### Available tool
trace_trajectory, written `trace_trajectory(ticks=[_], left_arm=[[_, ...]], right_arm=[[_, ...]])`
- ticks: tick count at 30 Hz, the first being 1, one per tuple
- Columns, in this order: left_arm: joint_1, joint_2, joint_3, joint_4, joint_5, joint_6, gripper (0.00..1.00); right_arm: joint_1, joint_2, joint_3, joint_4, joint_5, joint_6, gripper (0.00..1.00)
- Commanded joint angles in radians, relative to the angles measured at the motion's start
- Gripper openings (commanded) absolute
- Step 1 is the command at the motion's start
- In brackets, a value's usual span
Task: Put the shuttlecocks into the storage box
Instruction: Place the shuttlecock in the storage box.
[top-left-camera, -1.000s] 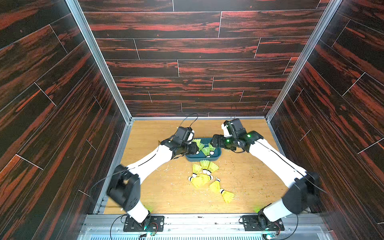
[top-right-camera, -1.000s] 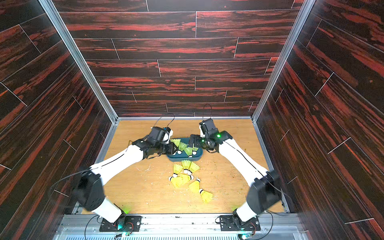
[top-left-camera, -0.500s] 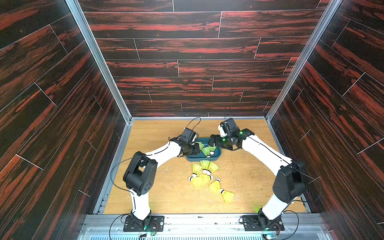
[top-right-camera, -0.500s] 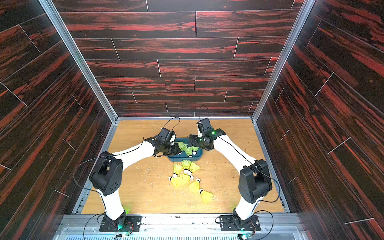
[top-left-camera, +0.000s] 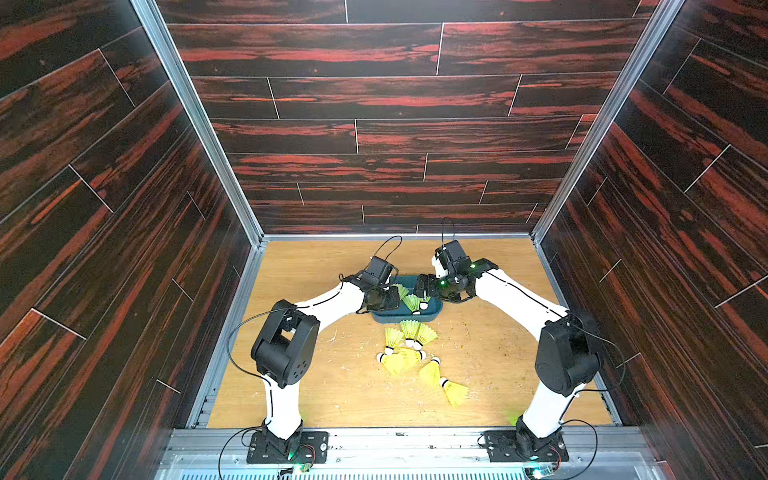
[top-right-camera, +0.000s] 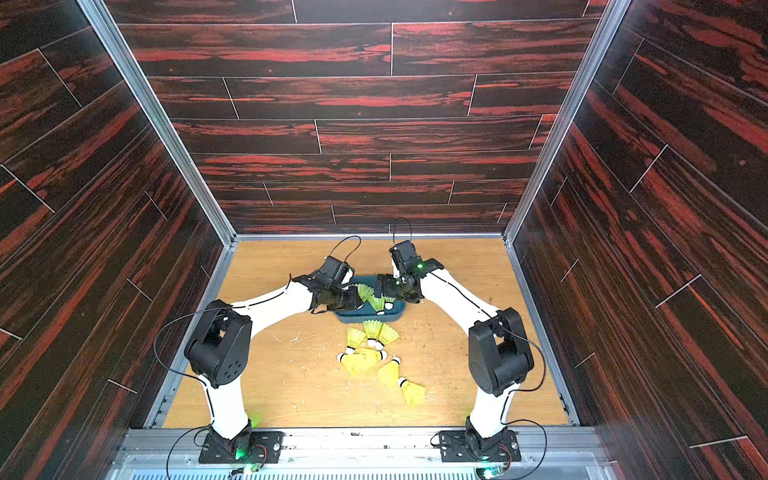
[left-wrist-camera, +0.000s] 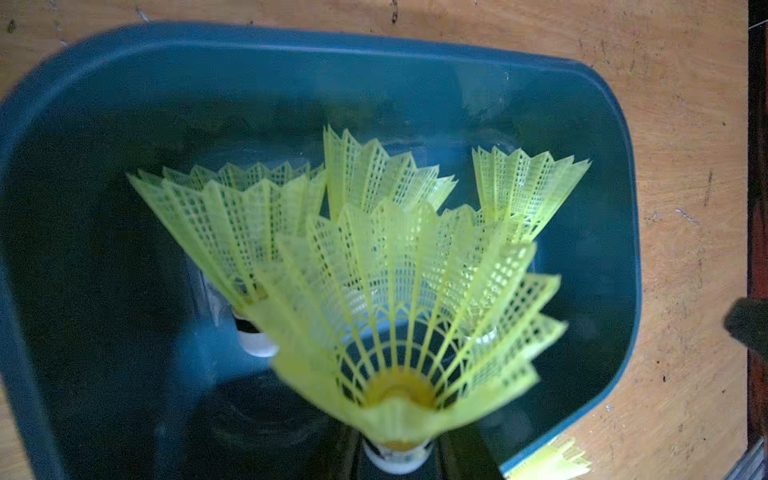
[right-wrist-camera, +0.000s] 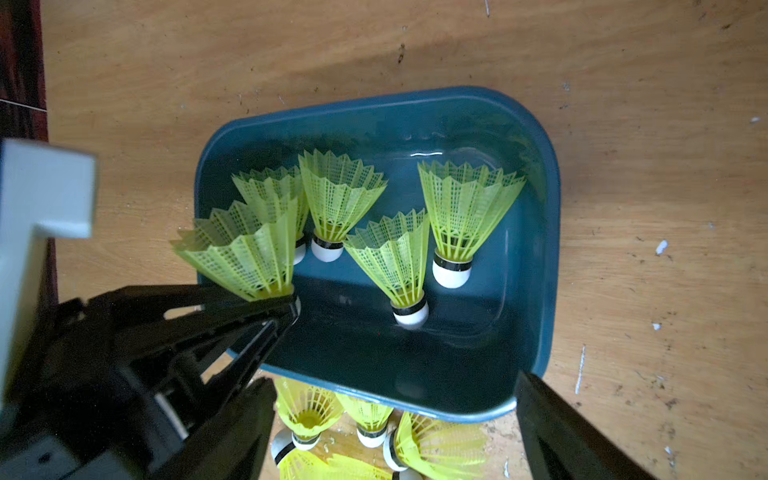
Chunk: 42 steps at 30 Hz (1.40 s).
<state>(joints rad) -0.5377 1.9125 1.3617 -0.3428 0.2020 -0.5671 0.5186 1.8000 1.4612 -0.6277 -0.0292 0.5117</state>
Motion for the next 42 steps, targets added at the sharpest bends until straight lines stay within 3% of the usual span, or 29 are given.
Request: trace_trajectory(ticks=[1, 24, 34, 42], left_arm=[[-0.004, 0.019, 0.022, 0.004, -0.003, -0.009, 0.29], [-0.031, 0.063, 0.043, -0.007, -0.004, -0.011, 0.35], [-0.033, 0.049, 0.039, -0.019, -0.017, -0.011, 0.50], [-0.034, 0.024, 0.040, -0.051, -0.033, -0.007, 0.52]], right_arm=[[-0.003, 0.022, -0.002, 0.000, -0.009, -0.011, 0.94], [-0.002, 0.058, -0.002, 0.008, -0.059, -0.026, 0.94], [-0.002, 0.055, -0.004, 0.010, -0.066, -0.024, 0.94], [-0.002, 0.048, -0.002, 0.008, -0.062, -0.019, 0.94]])
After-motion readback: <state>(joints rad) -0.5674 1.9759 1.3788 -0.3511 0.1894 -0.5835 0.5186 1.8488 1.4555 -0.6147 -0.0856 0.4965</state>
